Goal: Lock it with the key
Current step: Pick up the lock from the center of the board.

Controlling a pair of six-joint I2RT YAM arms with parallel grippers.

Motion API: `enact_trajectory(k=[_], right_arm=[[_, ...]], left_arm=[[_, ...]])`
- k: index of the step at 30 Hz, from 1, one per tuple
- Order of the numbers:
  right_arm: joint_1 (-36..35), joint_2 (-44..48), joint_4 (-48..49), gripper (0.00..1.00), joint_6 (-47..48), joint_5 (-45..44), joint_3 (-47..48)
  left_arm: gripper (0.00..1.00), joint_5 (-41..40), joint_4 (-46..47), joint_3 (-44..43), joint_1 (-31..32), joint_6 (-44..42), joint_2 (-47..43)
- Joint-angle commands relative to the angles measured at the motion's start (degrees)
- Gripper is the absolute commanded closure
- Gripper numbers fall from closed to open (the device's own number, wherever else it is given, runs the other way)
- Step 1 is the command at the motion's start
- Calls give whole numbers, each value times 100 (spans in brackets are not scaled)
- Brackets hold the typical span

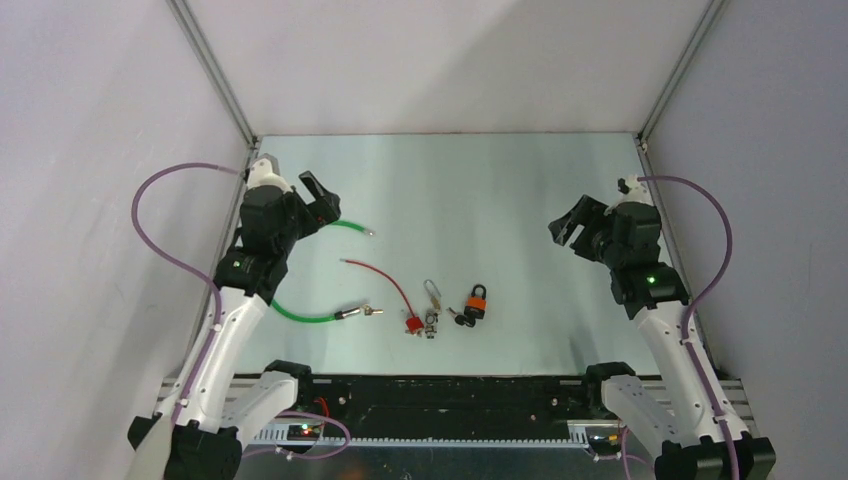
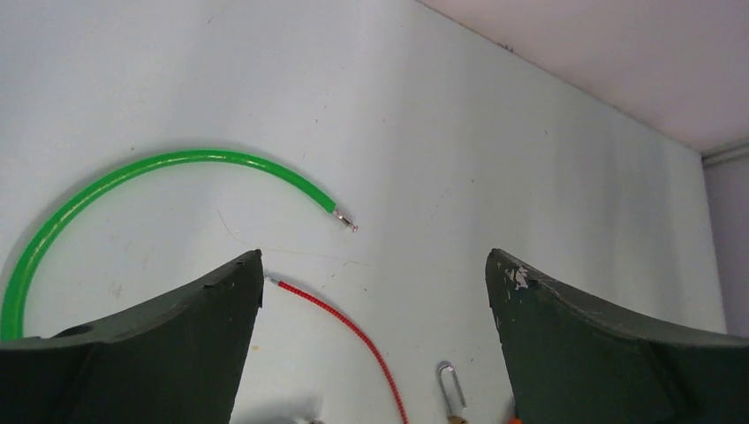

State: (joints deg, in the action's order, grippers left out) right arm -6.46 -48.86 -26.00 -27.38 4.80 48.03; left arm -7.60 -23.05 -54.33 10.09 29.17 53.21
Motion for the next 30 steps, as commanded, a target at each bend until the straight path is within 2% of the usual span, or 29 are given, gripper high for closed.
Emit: enact_trajectory(k=[1,3,6,11,13,17,18,26,30], right_arm=[[-304,-36,-11,24,-150,-316,-87],[-503,-81,-5,24,-244,-444,-175],[-794,-219,-38,25,-436,-710,-263],[-1563,-598,-347,21,-1013,-1495,-263],[-1981,-764,-451,17,-1235,-1884,-263],[-2919,-1187,-497,2,-1632,-2523,-261],[-3181,-1343,-466,1,-1679,-2556,-260],[-4274,-2279,-574,1,-2537,-2912,-40],[-4548,-3038,-730,7,-3085,-2920,403]], left_arm=[[0,-478,42,1,-124,878,-253],[0,-321,62,36,-243,1504,-500],[0,-422,170,263,-282,1838,-963],[0,197,503,383,-296,951,-1043],[0,589,504,369,-296,788,-942],[0,1454,514,430,-264,590,-689],[0,1680,519,431,-245,502,-586],[0,1768,512,582,255,307,-394],[0,1750,513,632,369,346,-438]])
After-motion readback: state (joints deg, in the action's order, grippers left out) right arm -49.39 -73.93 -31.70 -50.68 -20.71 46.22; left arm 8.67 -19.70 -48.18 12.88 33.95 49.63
